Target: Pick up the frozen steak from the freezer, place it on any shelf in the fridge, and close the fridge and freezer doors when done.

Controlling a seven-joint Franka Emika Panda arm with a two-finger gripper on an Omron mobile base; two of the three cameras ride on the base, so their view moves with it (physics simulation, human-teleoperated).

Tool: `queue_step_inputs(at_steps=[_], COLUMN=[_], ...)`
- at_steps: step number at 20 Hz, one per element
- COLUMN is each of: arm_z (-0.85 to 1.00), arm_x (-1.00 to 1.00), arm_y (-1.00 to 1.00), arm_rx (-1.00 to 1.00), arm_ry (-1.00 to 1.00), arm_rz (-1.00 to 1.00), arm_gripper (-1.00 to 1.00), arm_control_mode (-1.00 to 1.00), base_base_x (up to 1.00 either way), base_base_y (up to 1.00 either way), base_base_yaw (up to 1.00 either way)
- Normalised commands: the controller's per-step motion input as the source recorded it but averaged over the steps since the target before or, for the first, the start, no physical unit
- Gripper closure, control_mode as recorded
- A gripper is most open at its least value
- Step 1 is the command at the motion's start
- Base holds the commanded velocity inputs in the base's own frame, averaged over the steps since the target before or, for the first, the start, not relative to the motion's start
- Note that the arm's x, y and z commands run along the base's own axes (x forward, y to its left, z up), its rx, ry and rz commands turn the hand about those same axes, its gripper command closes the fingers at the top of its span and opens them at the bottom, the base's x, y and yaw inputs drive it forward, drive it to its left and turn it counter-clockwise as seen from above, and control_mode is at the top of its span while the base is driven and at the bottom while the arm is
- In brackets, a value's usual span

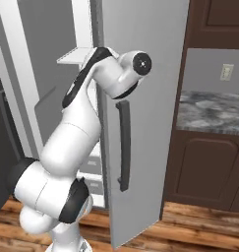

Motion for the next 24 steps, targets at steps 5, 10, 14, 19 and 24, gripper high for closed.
queue_step_inputs(at_steps=[5, 10, 14, 19, 24], arm_z=[0.02, 0.08, 0.01, 0.0, 0.0], arm_x=[0.75, 0.85, 0.77, 0.72, 0.58], arm_y=[0.42, -0.05, -0.18, 0.0, 0.0], arm_rx=[-0.07, 0.0, 0.0, 0.0, 0.0], arm_ry=[0.0, 0.0, 0.0, 0.0, 0.02], arm_rz=[-0.27, -0.13, 0.0, -0.03, -0.04], arm_gripper=[-1.0, -1.0, -1.0, -1.0, -1.0], arm_control_mode=[-1.0, -1.0, -1.0, -1.0, -1.0], base_base_x=[0.0, 0.0, 0.0, 0.0, 0.0], base_base_y=[0.0, 0.0, 0.0, 0.0, 0.0], base_base_yaw=[0.0, 0.0, 0.0, 0.0, 0.0])
